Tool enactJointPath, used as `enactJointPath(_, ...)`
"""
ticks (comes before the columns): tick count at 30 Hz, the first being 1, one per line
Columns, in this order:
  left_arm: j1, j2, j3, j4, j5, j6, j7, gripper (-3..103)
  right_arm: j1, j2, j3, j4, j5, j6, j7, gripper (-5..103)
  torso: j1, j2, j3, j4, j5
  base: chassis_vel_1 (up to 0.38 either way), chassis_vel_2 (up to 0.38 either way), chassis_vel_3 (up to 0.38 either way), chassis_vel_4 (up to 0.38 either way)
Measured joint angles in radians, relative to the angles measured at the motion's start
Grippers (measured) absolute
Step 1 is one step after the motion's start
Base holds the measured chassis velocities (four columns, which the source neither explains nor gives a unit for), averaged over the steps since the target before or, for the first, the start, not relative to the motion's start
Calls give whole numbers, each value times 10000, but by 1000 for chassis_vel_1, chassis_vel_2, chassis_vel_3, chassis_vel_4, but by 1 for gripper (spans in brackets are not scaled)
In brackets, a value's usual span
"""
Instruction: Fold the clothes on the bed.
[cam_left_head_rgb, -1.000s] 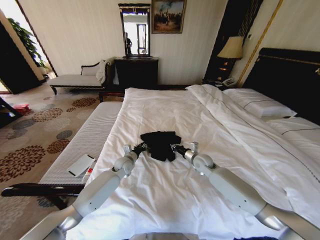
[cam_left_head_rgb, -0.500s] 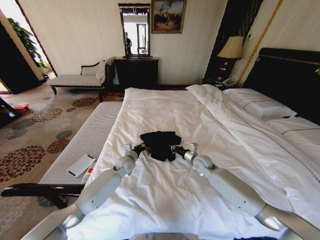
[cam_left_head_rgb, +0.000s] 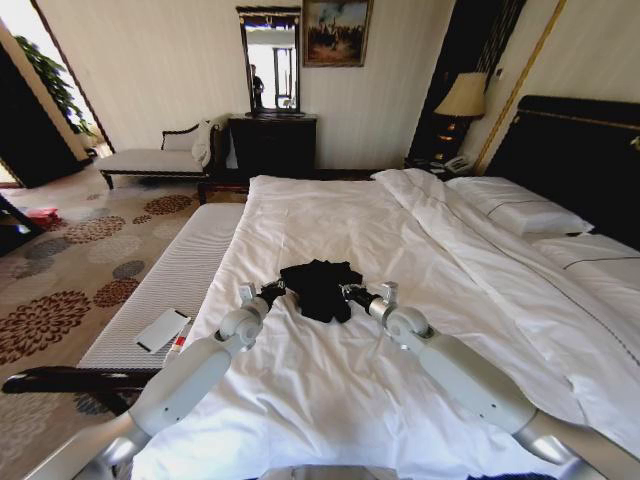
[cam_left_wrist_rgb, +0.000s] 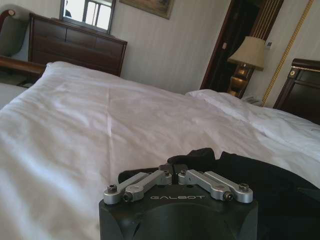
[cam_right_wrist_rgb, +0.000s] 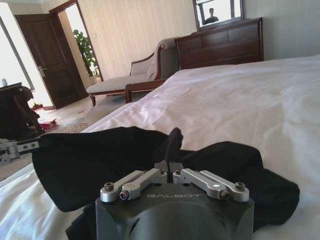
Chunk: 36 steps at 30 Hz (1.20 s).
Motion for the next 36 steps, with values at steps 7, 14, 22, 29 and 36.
enactJointPath(7, 128, 891, -498, -1222, 46, 6, 85, 0, -104, -792, 557, 786, -575, 188, -172, 0, 0, 0, 0, 0, -1, 0, 0, 0, 0)
enactJointPath(14, 555, 1948, -1210, -2476, 45, 8, 110, 0, -726, -1537, 1719, 1723, -609, 195, -126, 0, 0, 0, -1, 1, 0, 0, 0, 0, 0)
enactJointPath(22, 1415, 3088, -2463, -4074, 195, 6, 245, 0, -2405, -2527, 4200, 2881, -776, 342, -307, 0, -1, 0, -1, -2, 0, 0, 0, 0, 0)
enactJointPath(29, 1778, 4026, -3502, -5725, -62, -40, 239, 0, -3428, -3365, 5957, 4217, -763, 501, -389, 0, -2, 1, -2, -3, 2, 0, 0, 0, 0)
enactJointPath(36, 1812, 4677, -4169, -6747, -487, -61, 187, 0, -3470, -3757, 6598, 5166, -614, 530, -110, 0, -1, 0, -1, 1, -1, 0, 0, 0, 0)
